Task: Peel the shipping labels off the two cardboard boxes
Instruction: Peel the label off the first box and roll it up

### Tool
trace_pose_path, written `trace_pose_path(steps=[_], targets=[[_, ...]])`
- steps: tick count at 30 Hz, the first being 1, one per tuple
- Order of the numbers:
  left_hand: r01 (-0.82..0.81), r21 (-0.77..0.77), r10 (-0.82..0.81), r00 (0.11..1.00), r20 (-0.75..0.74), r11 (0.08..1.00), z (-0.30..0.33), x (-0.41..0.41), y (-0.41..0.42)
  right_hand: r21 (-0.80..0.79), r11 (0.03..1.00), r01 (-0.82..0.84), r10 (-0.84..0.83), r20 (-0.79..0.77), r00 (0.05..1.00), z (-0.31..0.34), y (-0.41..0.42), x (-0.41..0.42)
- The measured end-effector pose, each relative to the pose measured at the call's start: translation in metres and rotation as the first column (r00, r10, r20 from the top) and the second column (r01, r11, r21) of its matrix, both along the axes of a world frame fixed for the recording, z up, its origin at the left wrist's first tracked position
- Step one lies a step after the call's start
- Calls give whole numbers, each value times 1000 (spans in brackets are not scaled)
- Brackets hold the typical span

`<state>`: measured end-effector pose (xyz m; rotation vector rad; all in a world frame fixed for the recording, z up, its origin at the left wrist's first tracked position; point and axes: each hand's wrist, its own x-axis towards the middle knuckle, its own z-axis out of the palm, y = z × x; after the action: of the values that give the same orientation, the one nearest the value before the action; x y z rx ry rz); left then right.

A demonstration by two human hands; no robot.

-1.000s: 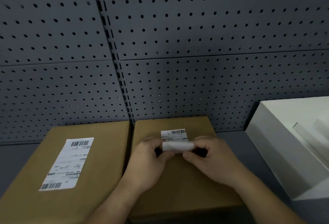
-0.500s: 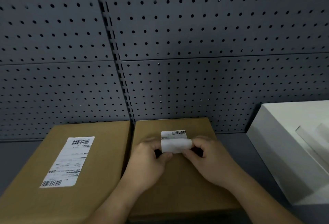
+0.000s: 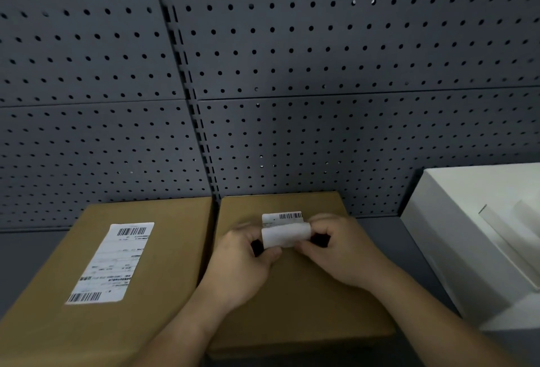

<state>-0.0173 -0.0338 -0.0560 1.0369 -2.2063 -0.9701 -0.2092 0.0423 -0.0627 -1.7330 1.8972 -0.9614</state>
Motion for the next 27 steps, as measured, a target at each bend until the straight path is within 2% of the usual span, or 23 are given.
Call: trace_pose_path(steps=[4,6,8,14,20,27], targets=[[36,171,-46,997,55,985,13,0,-7,3,1000,31,-31,-27,999,-2,1,1],[54,209,-80,990,118,976,18,0,-16,15,999,38,-37,-15,999,-2,1,1],[64,193,-92,986,140,979,17,-1,-23,16,999,48,-48,-11,999,-4,0,0],[93,75,-92,996,-10,993,1,-1,-17,20,999,34,-35,27,999,-4,1,0],[107,77,-104,994,-38,991,-2,1,-20,11,999,-30,30,33,999,-2,1,-3],[123,58,-122,992,-28,991,-5,3,-23,33,999,38,-39,8,999,-4,-3,-2]])
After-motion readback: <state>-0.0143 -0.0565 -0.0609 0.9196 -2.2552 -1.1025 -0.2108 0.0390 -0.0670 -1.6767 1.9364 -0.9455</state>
